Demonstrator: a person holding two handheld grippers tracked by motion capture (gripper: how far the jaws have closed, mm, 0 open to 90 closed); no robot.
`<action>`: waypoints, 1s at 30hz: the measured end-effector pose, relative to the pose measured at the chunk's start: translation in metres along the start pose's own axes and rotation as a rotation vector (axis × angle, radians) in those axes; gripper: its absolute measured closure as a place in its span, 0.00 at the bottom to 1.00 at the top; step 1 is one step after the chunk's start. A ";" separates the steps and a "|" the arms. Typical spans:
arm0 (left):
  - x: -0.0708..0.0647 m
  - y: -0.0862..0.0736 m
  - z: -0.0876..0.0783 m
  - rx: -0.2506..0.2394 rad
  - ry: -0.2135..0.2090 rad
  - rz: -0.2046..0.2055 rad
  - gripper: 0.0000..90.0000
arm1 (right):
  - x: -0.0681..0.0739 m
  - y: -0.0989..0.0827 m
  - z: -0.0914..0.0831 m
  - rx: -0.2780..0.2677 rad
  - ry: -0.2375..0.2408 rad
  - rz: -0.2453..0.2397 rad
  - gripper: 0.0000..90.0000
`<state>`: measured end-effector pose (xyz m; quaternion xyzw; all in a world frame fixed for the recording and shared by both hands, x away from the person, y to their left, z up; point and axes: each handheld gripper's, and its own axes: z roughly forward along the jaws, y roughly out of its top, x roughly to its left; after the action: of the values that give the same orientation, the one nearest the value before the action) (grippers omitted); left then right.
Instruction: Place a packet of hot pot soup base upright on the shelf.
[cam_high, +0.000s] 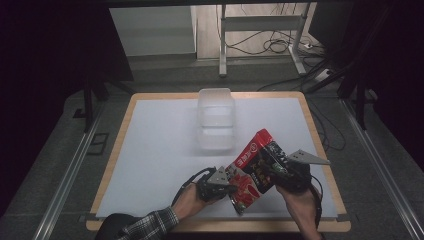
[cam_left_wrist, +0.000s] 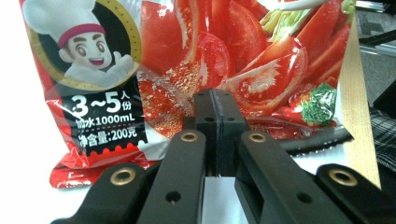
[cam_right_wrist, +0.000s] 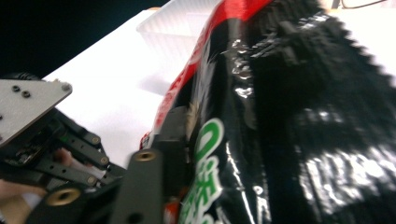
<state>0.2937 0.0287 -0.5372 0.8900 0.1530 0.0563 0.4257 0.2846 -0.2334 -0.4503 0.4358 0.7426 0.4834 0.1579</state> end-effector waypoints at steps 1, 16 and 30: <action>0.000 0.000 0.000 -0.003 0.006 0.006 1.00 | 0.000 0.001 0.000 -0.006 0.005 0.008 0.76; -0.007 0.004 -0.019 -0.050 0.015 -0.040 0.72 | 0.004 0.019 -0.003 -0.024 0.054 0.045 0.84; -0.009 -0.001 -0.034 -0.038 0.049 -0.050 0.32 | -0.001 0.042 -0.015 -0.030 0.039 0.022 0.84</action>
<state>0.2771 0.0516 -0.5167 0.8761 0.1848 0.0703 0.4397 0.2960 -0.2367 -0.4073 0.4322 0.7332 0.5047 0.1445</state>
